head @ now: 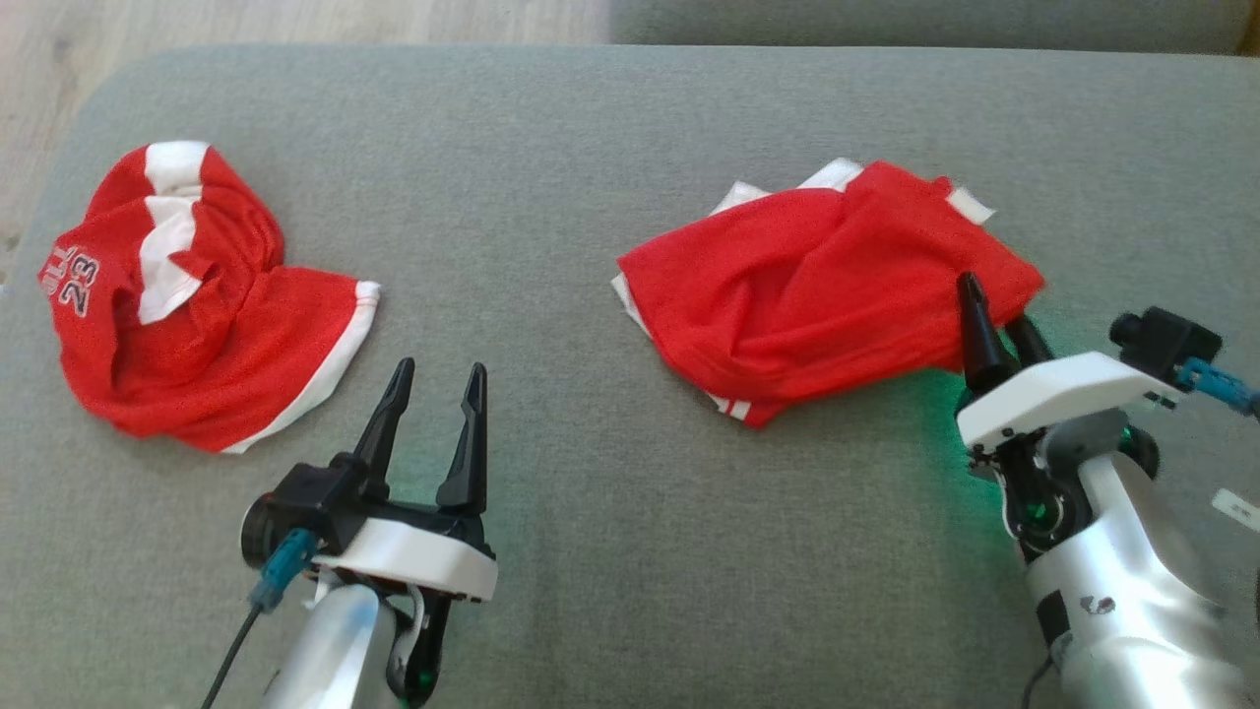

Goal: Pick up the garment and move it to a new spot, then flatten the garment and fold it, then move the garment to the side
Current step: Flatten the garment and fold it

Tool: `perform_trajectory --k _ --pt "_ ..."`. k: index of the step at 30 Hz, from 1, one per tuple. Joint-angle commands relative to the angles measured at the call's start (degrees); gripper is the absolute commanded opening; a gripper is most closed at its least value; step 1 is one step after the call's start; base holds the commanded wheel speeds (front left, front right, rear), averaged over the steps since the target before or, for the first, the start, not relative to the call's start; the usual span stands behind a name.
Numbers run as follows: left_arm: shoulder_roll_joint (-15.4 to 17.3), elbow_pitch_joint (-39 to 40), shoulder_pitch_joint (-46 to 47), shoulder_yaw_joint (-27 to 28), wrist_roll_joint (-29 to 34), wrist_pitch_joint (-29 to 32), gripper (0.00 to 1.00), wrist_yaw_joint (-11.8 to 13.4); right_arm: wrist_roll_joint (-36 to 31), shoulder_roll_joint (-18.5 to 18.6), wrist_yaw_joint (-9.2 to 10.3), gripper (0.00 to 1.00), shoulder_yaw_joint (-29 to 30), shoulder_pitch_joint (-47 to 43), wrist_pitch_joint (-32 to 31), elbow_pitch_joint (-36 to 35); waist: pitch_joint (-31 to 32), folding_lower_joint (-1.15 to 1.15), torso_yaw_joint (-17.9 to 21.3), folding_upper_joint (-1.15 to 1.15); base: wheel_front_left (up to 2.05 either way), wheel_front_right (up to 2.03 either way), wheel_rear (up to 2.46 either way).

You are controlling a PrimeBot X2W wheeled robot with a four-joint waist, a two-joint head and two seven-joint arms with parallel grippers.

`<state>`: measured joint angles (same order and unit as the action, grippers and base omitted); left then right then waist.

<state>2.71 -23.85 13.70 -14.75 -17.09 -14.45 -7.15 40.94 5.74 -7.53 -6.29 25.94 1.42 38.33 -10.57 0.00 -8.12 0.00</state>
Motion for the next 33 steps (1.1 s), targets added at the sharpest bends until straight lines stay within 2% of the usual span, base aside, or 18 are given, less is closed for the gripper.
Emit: perform_trajectory --k 1,5,8,13,20,26,33 --pt "0.2 1.4 1.6 2.1 0.5 -0.5 1.00 -0.3 -2.0 -0.1 0.04 1.00 -0.2 2.4 1.3 -0.3 0.3 0.00 0.6 0.00 0.00 0.00 0.00" --pt "0.3 1.2 1.4 2.6 0.7 -0.5 1.00 -0.3 -5.7 -0.1 0.04 1.00 2.4 3.1 4.0 1.6 1.3 0.00 2.0 0.00 0.00 0.00 0.00" --pt "0.4 1.6 1.0 3.1 0.9 -0.5 1.00 -0.3 -7.9 -0.6 0.04 1.00 4.0 2.8 6.3 0.3 2.3 0.00 3.2 0.00 0.00 0.00 0.00" --pt "0.4 3.4 -0.1 4.6 0.7 -0.5 1.00 -0.3 -11.9 -1.6 0.04 1.00 4.0 -0.3 9.9 -6.8 3.7 0.00 5.5 0.00 0.00 0.00 0.00" --pt "0.3 5.7 -1.2 5.0 1.0 -0.5 1.00 -0.3 -17.3 -2.7 0.04 1.00 3.3 -9.8 12.2 -18.9 4.3 0.00 7.2 0.00 0.00 0.00 0.00" --pt "0.3 6.7 -1.9 4.7 1.3 -0.5 1.00 -0.3 -15.9 -2.8 0.04 1.00 1.4 -15.3 12.9 -23.9 4.2 0.00 7.4 0.00 0.00 0.00 0.00" --pt "0.3 6.5 -1.9 3.6 1.3 -0.5 1.00 -0.3 -16.5 -2.9 0.04 1.00 3.0 -13.8 12.5 -24.0 3.5 0.00 6.2 0.00 0.00 0.00 0.00"
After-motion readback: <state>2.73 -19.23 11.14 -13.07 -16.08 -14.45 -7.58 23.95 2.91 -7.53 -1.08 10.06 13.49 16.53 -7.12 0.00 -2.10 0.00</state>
